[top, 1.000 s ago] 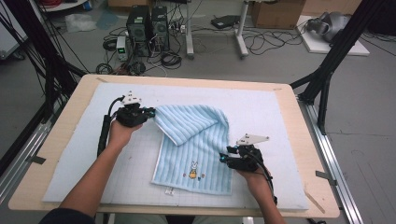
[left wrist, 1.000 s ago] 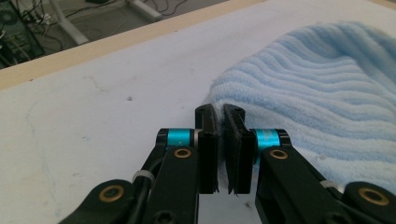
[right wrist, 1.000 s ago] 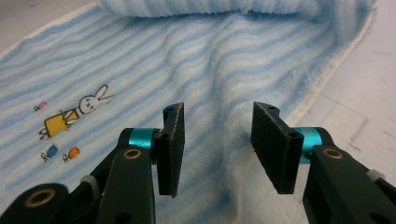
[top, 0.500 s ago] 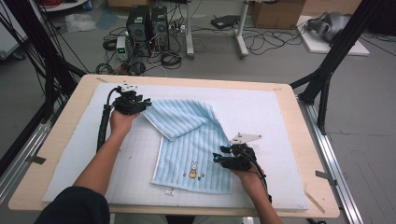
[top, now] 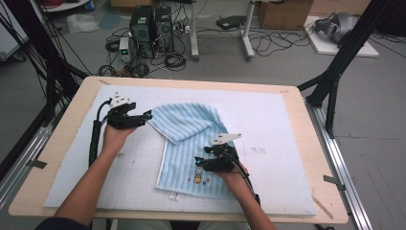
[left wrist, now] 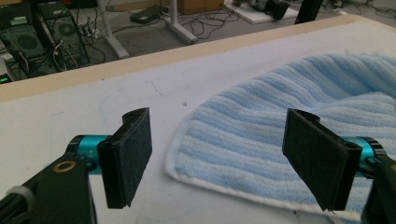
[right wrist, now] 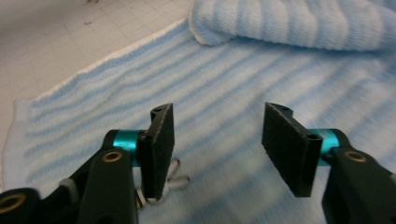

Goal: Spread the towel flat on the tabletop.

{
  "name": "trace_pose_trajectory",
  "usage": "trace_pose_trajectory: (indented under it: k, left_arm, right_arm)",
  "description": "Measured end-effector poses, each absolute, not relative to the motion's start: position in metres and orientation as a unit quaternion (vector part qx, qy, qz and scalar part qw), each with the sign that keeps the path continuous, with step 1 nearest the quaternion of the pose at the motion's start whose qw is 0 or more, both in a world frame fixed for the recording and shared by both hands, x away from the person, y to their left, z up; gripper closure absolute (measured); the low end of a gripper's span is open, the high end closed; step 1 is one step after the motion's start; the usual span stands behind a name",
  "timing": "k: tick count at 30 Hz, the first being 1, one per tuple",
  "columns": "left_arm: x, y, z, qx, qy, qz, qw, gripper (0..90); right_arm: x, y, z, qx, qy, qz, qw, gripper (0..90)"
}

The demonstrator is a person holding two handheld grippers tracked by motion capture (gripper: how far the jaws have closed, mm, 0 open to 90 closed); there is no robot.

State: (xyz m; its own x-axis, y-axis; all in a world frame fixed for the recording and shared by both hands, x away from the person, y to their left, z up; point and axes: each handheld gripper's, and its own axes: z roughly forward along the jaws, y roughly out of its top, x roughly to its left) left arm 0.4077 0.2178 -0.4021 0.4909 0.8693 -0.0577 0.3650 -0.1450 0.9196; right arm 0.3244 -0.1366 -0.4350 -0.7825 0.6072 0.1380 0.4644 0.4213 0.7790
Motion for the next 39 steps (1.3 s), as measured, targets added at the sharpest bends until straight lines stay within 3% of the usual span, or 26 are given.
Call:
trace_pose_trajectory:
  k: [4,12,19,21,28,30,39]
  left_arm:
    - [0.396,0.229,-0.413,0.710,0.436,0.253,0.491,24.5]
    - [0.372,0.246,-0.427,0.700,0.440,0.249,0.505,25.1]
    - [0.359,0.253,-0.429,0.692,0.439,0.249,0.516,26.3]
    - [0.358,0.254,-0.429,0.691,0.438,0.250,0.518,26.6]
    - [0.360,0.259,-0.432,0.687,0.446,0.247,0.518,28.2]
    - [0.360,0.260,-0.432,0.686,0.449,0.248,0.517,28.4]
    - [0.360,0.267,-0.432,0.675,0.460,0.250,0.520,28.8]
  right_arm:
    - [0.327,-0.117,-0.438,0.305,0.846,0.431,0.073,39.7]
    - [0.332,-0.096,-0.447,0.283,0.863,0.413,0.063,49.9]
    - [0.332,-0.057,-0.444,0.239,0.877,0.413,0.061,45.5]
    - [0.333,-0.047,-0.448,0.234,0.883,0.401,0.066,49.9]
    - [0.337,-0.049,-0.447,0.230,0.884,0.402,0.072,83.6]
    - [0.335,-0.047,-0.447,0.226,0.885,0.402,0.069,85.4]
    - [0.315,-0.028,-0.449,0.136,0.897,0.420,-0.037,85.9]
